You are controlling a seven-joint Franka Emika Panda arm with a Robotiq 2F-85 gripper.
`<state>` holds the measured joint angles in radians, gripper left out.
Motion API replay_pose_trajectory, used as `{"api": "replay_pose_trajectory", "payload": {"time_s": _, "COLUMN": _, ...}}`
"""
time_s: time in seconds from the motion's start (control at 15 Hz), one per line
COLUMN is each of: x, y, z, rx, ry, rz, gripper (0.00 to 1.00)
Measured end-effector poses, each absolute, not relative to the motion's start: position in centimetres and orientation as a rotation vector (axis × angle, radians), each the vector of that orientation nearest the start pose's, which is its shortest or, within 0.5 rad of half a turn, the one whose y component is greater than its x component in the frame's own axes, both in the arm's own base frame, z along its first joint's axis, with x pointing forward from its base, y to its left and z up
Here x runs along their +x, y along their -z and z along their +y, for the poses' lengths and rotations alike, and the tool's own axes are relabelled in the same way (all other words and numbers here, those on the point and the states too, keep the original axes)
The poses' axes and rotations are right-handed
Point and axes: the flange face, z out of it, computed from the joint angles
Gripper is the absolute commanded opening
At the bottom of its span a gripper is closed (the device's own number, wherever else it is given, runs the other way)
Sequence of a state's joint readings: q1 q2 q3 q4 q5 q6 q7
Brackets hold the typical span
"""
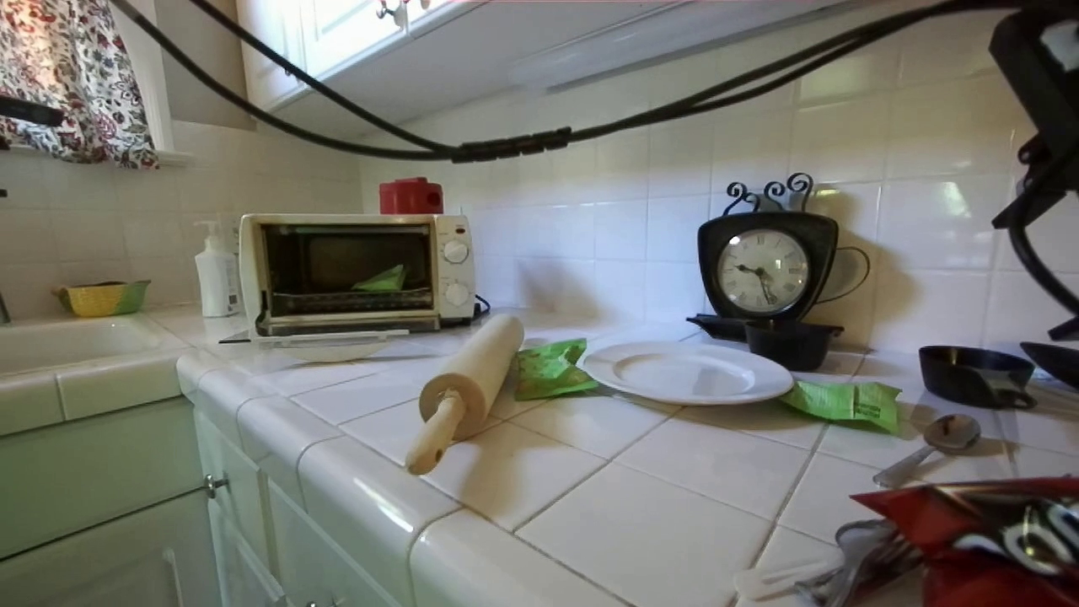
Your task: Put the black pot on the white plate
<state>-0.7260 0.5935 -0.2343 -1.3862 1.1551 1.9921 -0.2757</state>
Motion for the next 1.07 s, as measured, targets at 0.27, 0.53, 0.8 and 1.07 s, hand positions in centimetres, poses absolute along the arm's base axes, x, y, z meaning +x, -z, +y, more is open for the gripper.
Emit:
{"api": "replay_pose_trajectory", "payload": {"time_s": 0.27, "x": 48.0, "y": -39.6, "z": -55.6, "rx": -1.943, "ry": 0.739, "rz": 1.313, "gripper": 1.0}}
{"api": "replay_pose_trajectory", "payload": {"time_s": 0.53, "x": 45.4, "y": -37.4, "z": -56.7, "rx": -1.912, "ry": 0.709, "rz": 1.381, "gripper": 1.0}}
{"api": "replay_pose_trajectory", "payload": {"time_s": 0.8, "x": 46.0, "y": -35.7, "z": -55.8, "rx": -1.883, "ry": 0.676, "rz": 1.378, "gripper": 1.0}}
{"api": "replay_pose_trajectory", "payload": {"time_s": 1.07, "x": 47.7, "y": -35.7, "z": -54.7, "rx": -1.873, "ry": 0.674, "rz": 1.342, "gripper": 1.0}}
